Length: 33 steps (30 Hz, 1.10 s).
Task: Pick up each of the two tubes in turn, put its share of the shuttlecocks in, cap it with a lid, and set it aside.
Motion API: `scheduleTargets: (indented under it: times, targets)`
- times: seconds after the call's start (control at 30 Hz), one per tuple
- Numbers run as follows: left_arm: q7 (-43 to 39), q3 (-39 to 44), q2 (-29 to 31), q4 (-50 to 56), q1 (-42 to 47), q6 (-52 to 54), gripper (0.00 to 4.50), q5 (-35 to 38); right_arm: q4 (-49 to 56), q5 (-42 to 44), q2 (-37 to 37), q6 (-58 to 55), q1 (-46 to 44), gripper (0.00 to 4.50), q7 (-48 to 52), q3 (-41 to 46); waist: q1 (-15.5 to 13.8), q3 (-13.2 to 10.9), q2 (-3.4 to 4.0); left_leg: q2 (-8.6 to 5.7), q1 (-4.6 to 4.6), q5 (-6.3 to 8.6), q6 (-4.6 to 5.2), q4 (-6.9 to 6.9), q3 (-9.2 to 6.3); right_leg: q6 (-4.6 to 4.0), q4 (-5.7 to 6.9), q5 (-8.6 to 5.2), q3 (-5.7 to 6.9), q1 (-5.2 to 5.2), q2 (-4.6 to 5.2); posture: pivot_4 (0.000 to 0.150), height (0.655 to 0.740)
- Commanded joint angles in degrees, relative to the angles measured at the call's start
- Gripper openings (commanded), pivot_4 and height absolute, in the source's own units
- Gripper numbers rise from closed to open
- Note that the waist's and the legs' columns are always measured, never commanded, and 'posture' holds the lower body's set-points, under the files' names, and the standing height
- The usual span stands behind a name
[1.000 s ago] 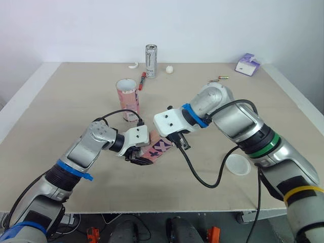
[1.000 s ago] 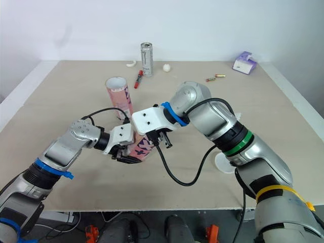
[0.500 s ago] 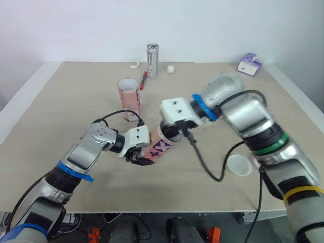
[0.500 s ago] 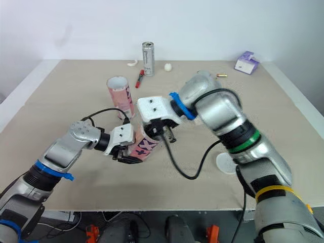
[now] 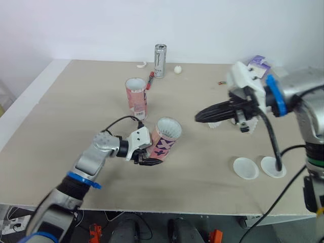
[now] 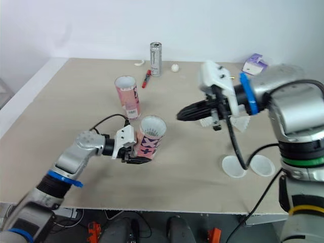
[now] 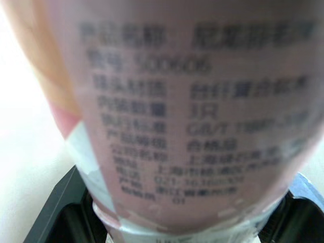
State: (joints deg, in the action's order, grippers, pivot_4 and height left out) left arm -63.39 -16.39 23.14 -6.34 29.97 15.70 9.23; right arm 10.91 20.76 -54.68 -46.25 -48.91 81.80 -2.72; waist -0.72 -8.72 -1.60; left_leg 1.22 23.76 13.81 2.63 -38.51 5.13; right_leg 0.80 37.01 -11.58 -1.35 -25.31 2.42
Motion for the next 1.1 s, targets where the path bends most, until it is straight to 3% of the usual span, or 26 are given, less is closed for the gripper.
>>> scheduleTargets:
  times: [0.03,0.17,0.47,0.6,0.7,0.73,0.8,0.83,1.1]
  targets:
    - [2.2,2.2,-4.3,-2.0,-1.8,-6.8,3.03,2.3,3.2,-0.2,-4.3,2.8,8.4,0.07,-2.8,5.0,0.0,0.0,0.00,-0.01,0.14,0.02,0.01,-0.05,-0.09,0.05,-0.03,-0.06,0.19,0.00,0.07,0.150,0.7400]
    - [2.4,1.9,-8.1,-4.8,-3.4,-13.8,3.03,2.2,4.6,-0.8,-7.3,5.2,17.4,0.07,-5.9,8.2,0.1,0.0,0.01,-0.04,0.46,0.14,0.19,-0.05,-0.11,0.41,-0.06,0.04,0.22,-0.24,0.03,0.150,0.7400]
    - [-1.2,-0.2,-11.0,-9.1,-2.4,-19.7,3.03,1.5,2.6,-3.6,-12.8,11.0,27.0,0.07,-7.4,8.2,0.3,-0.1,0.10,0.04,0.36,0.14,0.29,-0.08,-0.35,0.27,-0.04,-0.16,0.32,-0.11,-0.43,0.150,0.7400]
    - [-3.9,-0.7,-10.8,-9.9,-2.1,-19.3,3.03,2.4,-4.7,-9.2,-16.6,16.7,30.3,1.32,-7.4,5.7,0.3,-0.1,0.10,0.02,0.37,0.14,0.29,-0.12,-0.35,0.24,-0.05,-0.17,0.30,-0.07,-0.42,0.150,0.7400]
    - [-5.2,-0.7,-10.6,-10.5,-2.2,-19.0,3.03,2.7,-6.7,-9.4,-16.9,17.9,30.7,2.90,-6.9,5.3,0.4,-0.1,0.12,0.01,0.36,0.14,0.29,-0.13,-0.31,0.29,-0.05,-0.13,0.26,-0.08,-0.41,0.150,0.7400]
    - [-5.5,-0.9,-10.4,-11.0,-2.1,-19.3,3.03,2.1,-7.3,-9.8,-17.0,18.2,30.5,3.16,-7.1,5.1,0.4,-0.1,0.12,0.01,0.35,0.14,0.29,-0.12,-0.32,0.45,-0.04,-0.04,0.25,-0.08,-0.44,0.150,0.7400]
    - [-5.7,-1.3,-10.2,-11.7,-1.9,-20.1,3.03,1.1,-8.1,-10.3,-16.9,18.8,30.2,4.29,-7.2,4.7,0.3,-0.1,0.13,0.04,0.35,0.14,0.29,-0.12,-0.39,0.45,-0.04,-0.04,0.26,-0.07,-0.51,0.150,0.7400]
    - [-5.7,-1.4,-10.2,-11.9,-1.8,-20.4,3.03,0.9,-8.3,-10.6,-16.7,18.6,29.6,4.45,-7.3,4.2,0.3,-0.1,0.13,0.05,0.35,0.14,0.29,-0.12,-0.45,0.44,-0.04,-0.04,0.26,-0.05,-0.57,0.150,0.7400]
    - [-5.5,-1.4,-10.2,-13.2,-1.6,-22.1,3.03,0.2,-9.6,-12.1,-16.7,16.1,26.1,4.45,-5.6,-0.7,0.3,-0.1,0.16,0.09,0.35,0.13,0.29,-0.13,-0.53,0.40,-0.03,-0.07,0.26,-0.02,-0.65,0.150,0.7400]
